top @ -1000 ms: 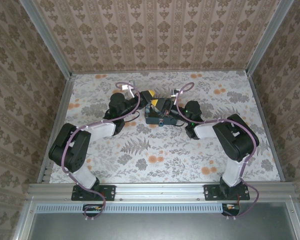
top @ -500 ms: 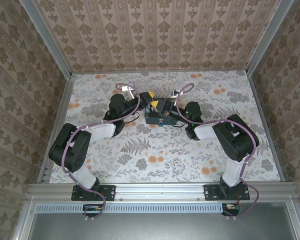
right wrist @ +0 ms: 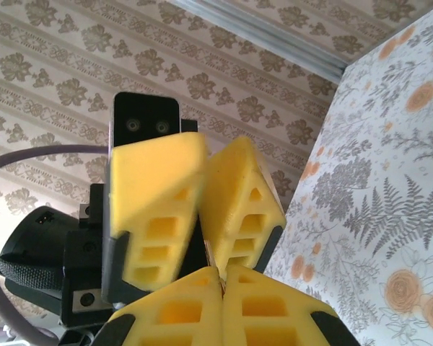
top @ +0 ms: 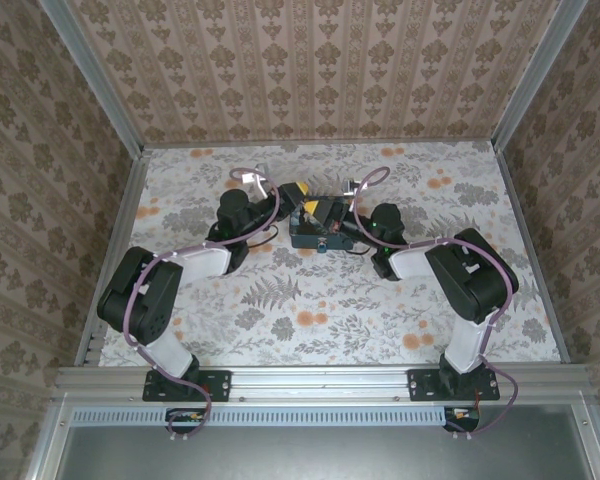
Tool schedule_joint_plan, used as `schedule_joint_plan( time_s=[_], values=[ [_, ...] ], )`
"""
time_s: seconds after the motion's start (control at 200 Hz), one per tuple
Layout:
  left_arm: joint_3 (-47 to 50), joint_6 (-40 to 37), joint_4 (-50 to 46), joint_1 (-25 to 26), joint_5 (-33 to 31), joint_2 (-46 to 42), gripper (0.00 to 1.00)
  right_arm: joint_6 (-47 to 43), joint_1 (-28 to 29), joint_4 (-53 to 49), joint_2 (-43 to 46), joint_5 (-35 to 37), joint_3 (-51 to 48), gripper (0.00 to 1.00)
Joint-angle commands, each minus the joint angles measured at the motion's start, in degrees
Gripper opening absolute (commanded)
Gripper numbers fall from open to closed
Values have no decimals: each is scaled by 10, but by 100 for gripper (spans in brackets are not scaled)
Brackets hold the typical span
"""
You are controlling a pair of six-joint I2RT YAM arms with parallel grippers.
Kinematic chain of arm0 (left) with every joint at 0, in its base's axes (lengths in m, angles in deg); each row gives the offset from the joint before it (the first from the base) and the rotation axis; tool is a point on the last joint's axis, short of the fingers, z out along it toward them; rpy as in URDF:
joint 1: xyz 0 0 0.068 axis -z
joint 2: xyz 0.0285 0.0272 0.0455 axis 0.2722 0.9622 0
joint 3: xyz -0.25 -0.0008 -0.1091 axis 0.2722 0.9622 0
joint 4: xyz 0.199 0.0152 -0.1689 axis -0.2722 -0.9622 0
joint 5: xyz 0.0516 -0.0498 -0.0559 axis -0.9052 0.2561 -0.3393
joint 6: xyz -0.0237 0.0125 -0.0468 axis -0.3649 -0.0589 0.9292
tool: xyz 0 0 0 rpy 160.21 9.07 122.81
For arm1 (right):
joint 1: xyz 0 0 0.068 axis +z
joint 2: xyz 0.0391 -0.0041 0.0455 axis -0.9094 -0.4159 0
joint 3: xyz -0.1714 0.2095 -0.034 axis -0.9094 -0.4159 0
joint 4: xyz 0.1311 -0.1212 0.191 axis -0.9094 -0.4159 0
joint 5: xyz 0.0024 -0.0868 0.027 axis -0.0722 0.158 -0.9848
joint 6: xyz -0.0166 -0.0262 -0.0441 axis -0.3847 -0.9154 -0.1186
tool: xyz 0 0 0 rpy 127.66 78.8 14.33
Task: Unlock a padlock with a key
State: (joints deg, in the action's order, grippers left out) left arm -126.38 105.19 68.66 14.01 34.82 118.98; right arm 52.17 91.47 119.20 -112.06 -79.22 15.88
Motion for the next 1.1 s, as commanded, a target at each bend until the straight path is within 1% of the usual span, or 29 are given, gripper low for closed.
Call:
schedule_joint_plan(
  time_s=[0.0,0.095,0.17,0.24,0.35,0.46,0.475,0.5,0.61,0.765,0.885,1.095],
  values=[
    [6,-3,6,-18,-8,-22,44,6,-20,21,3,15,-19,0],
    [16,-25,-45,-30,-4,-54,59,4,-41,10,10,8,-31,0],
    [18,-62,-111,-33,3,-82,65,-8,-60,-21,17,-2,-31,0],
    [19,-101,-183,-33,6,-108,72,-35,-75,-83,29,-11,-24,0],
    [15,-175,-288,-25,7,-134,79,-115,-85,-219,52,-18,5,0],
    [15,-240,-356,-6,3,-142,86,-171,-88,-326,52,-18,44,0],
    [15,-247,-362,-2,3,-142,89,-175,-87,-336,49,-19,49,0],
    [15,-262,-372,5,0,-142,91,-180,-88,-347,46,-19,55,0],
    [10,-328,-418,43,-24,-133,93,-181,-91,-363,30,-24,73,0],
    [1,-381,-427,84,-32,-86,97,-181,-92,-373,11,-24,83,0],
    [-5,-388,-408,102,-35,-40,98,-180,-93,-372,0,-23,81,0],
    [-5,-390,-343,111,-33,22,99,-180,-98,-371,-4,-14,69,0]
  ],
)
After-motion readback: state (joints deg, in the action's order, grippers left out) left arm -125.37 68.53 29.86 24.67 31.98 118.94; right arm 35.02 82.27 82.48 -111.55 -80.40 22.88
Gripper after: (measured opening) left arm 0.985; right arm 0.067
